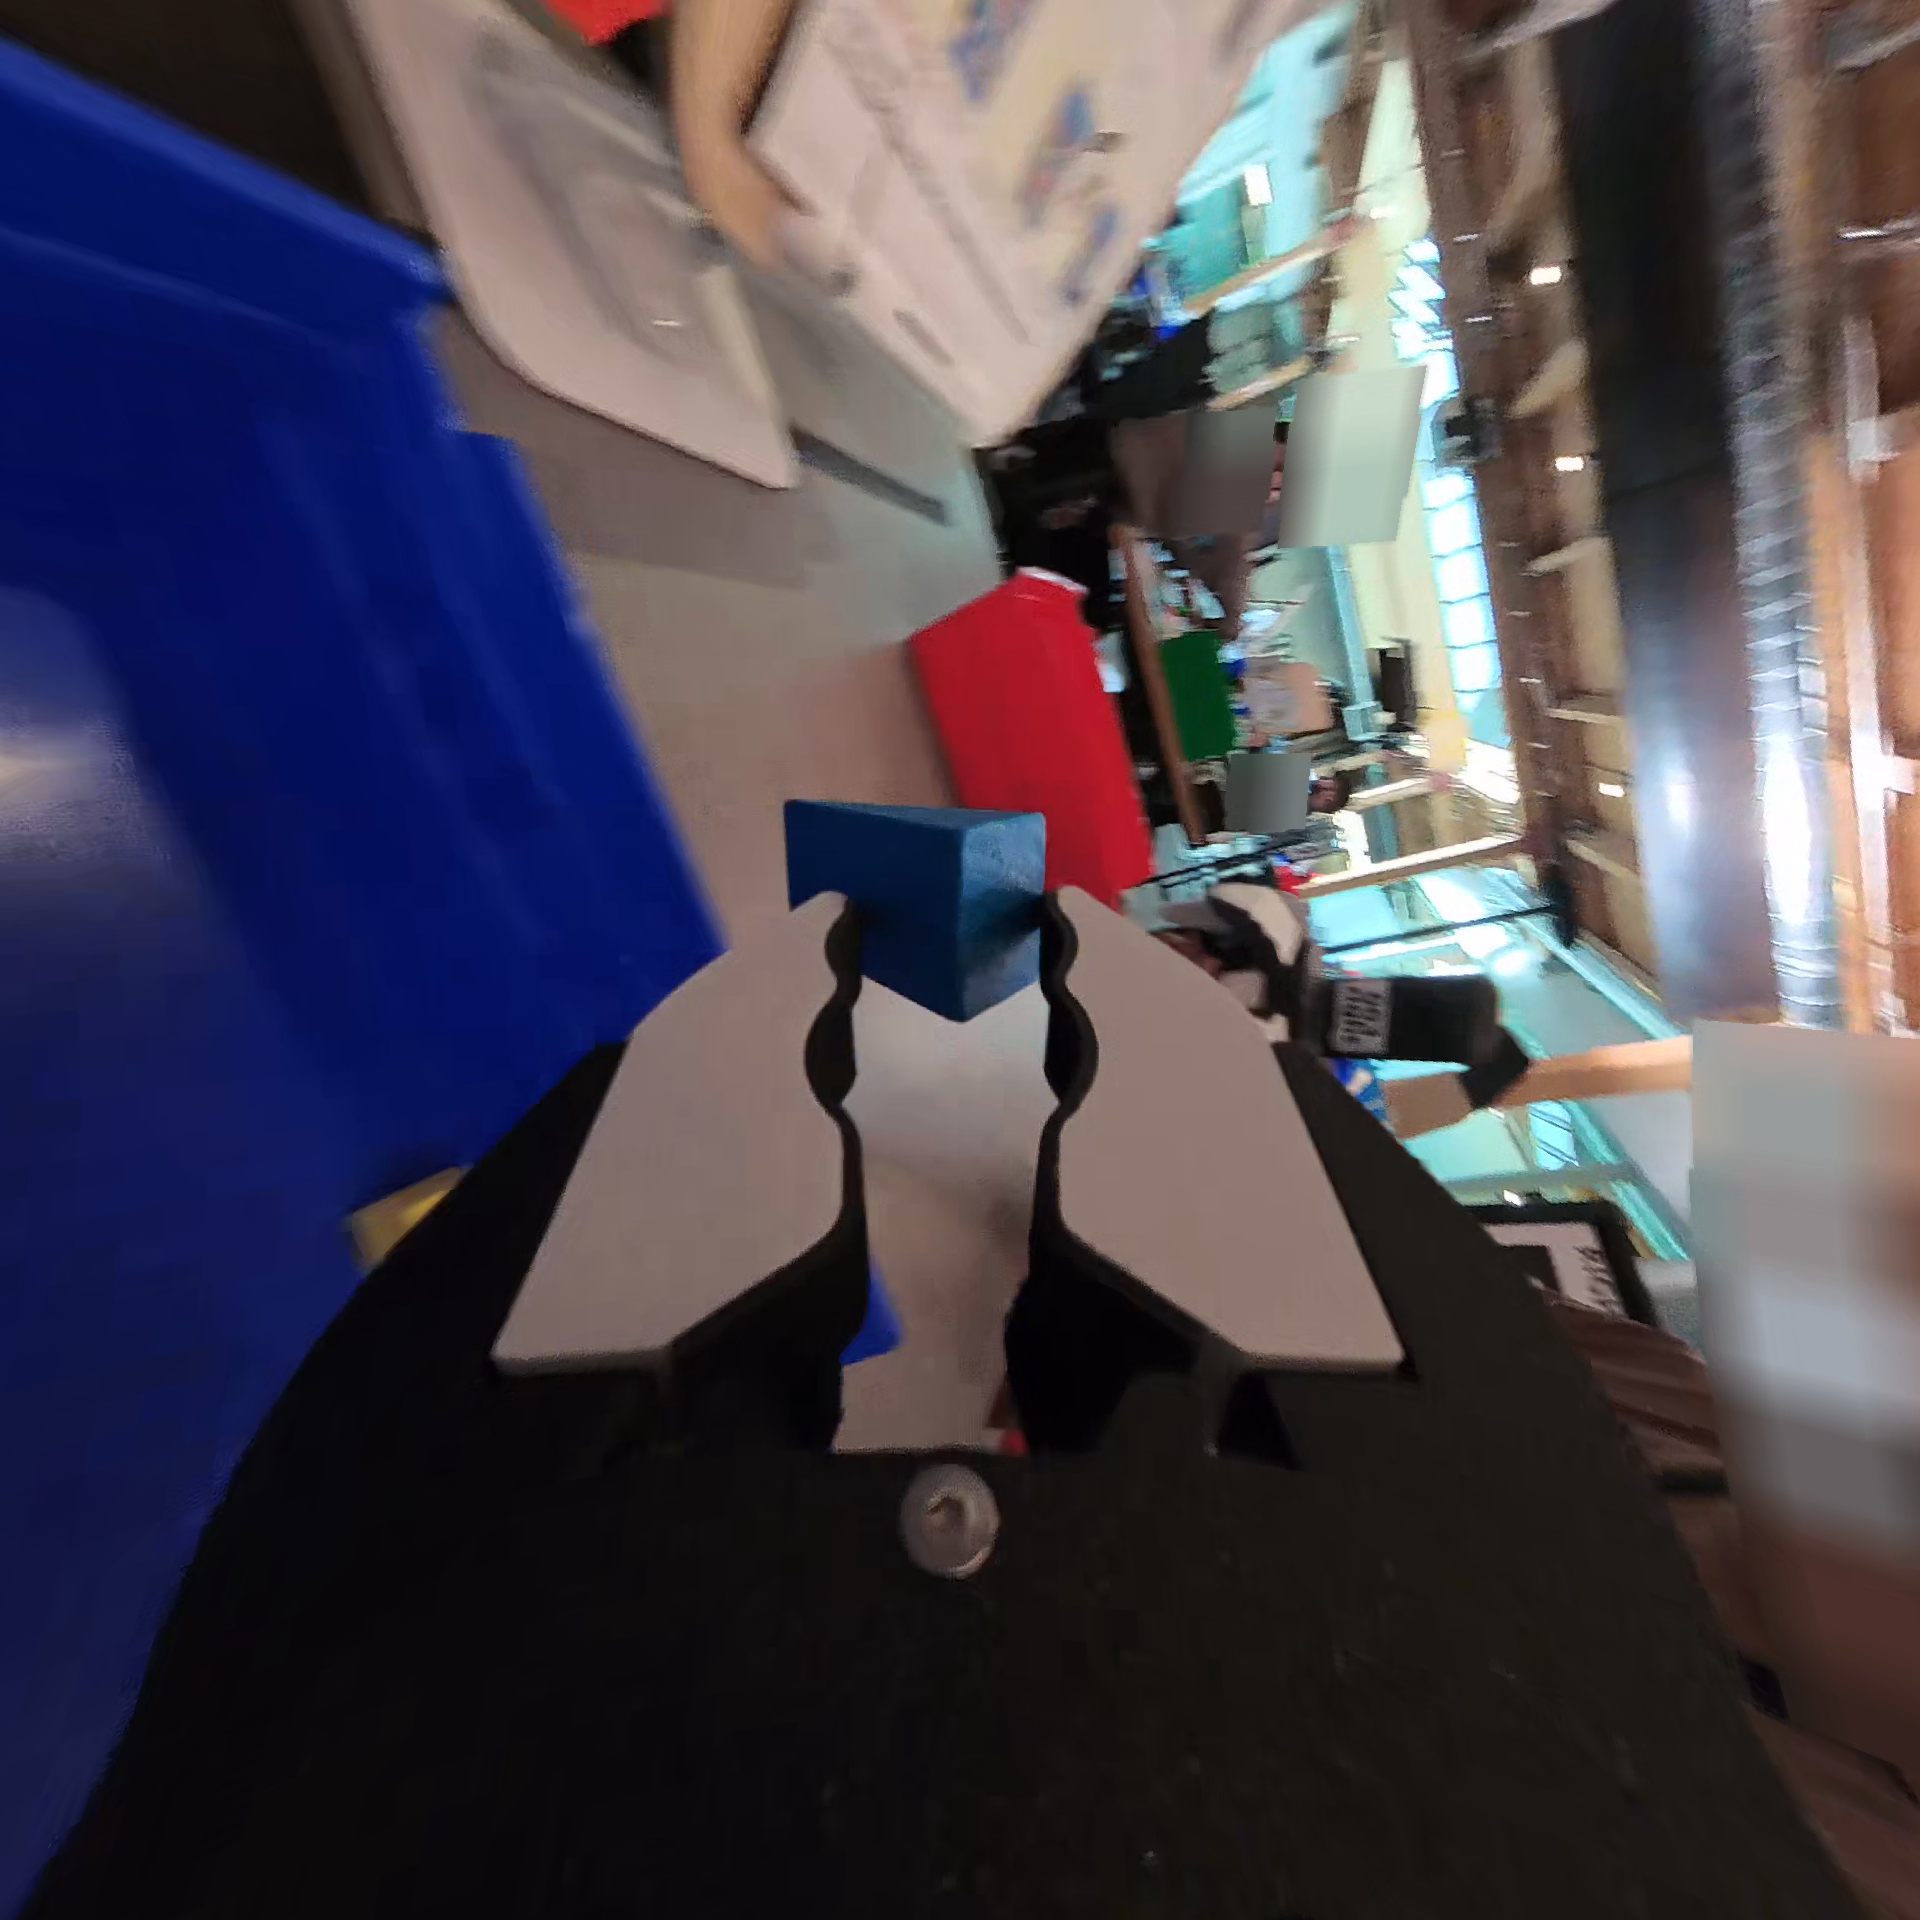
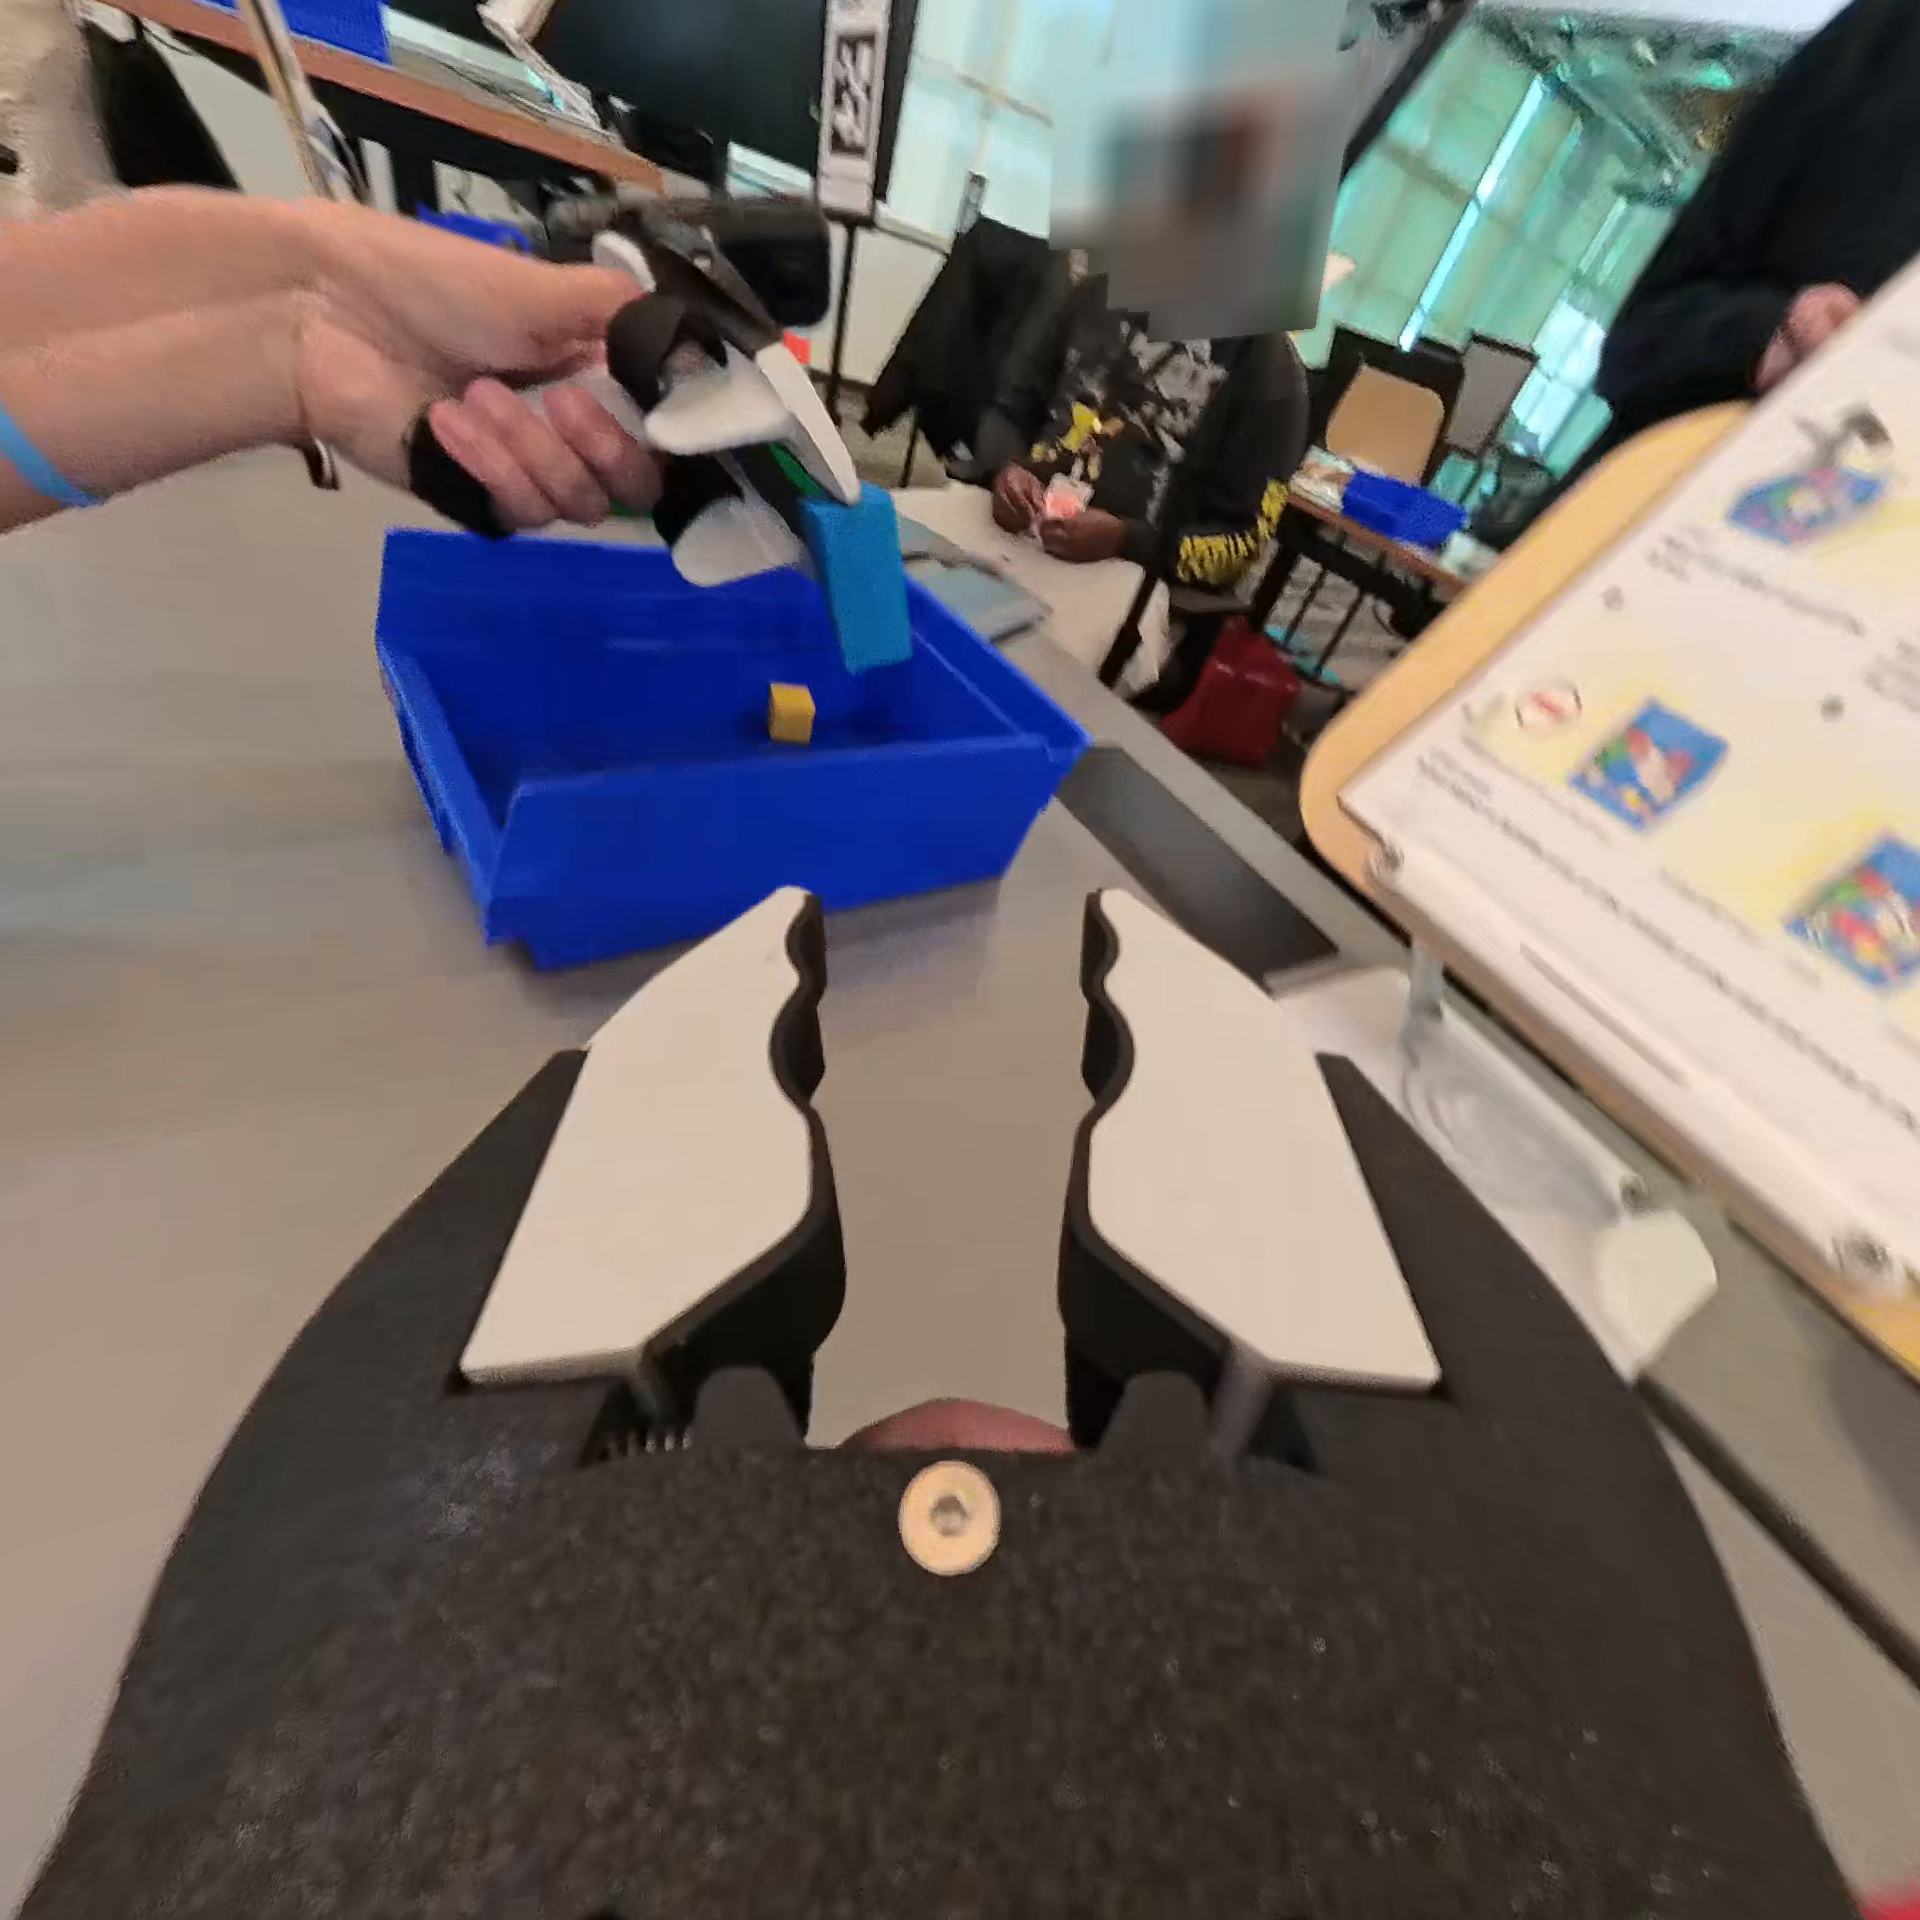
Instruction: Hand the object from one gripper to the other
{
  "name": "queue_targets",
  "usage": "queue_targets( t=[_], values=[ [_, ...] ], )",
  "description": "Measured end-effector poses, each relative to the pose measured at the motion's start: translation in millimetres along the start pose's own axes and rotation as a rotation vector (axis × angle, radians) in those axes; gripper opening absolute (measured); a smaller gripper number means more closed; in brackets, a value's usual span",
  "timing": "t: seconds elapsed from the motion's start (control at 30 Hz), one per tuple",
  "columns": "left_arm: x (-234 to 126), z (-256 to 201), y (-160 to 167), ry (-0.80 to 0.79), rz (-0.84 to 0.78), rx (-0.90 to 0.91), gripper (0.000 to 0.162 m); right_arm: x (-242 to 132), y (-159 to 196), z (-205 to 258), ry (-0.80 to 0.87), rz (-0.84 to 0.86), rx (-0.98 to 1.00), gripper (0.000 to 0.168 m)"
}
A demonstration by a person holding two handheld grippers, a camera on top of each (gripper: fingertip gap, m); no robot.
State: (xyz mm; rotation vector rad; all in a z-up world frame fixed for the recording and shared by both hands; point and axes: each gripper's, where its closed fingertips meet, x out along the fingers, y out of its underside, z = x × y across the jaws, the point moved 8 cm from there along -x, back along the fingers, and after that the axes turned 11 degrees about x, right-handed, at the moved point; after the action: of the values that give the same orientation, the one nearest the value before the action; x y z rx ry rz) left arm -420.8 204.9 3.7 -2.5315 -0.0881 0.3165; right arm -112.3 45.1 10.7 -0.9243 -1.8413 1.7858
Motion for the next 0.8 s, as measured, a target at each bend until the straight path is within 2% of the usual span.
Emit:
queue_targets(
  t=[0.17, 0.3, 0.37, 0.43, 0.63, 0.73, 0.8],
  values=[
    [48, -54, 17, 0.235, -0.006, 0.003, 0.032, 60, -29, 6, -0.076, -0.023, -0.009, 0.048],
    [92, -76, 36, 0.323, 0.078, 0.006, 0.032, 69, -34, 5, -0.094, -0.034, -0.021, 0.048],
    [109, -81, 42, 0.352, 0.107, -0.004, 0.032, 66, -31, 3, -0.092, -0.029, -0.025, 0.048],
    [123, -84, 47, 0.380, 0.141, -0.018, 0.032, 59, -27, 1, -0.076, -0.008, -0.041, 0.036],
    [142, -92, 55, 0.423, 0.167, -0.004, 0.033, 32, -20, -4, -0.014, 0.006, -0.075, 0.035],
    [134, -94, 65, 0.388, 0.143, 0.065, 0.055, 5, -16, -9, 0.026, 0.023, -0.061, 0.035],
    [127, -94, 81, 0.332, 0.120, 0.135, 0.054, -22, -12, -18, 0.076, 0.035, -0.025, 0.035]
  ],
)
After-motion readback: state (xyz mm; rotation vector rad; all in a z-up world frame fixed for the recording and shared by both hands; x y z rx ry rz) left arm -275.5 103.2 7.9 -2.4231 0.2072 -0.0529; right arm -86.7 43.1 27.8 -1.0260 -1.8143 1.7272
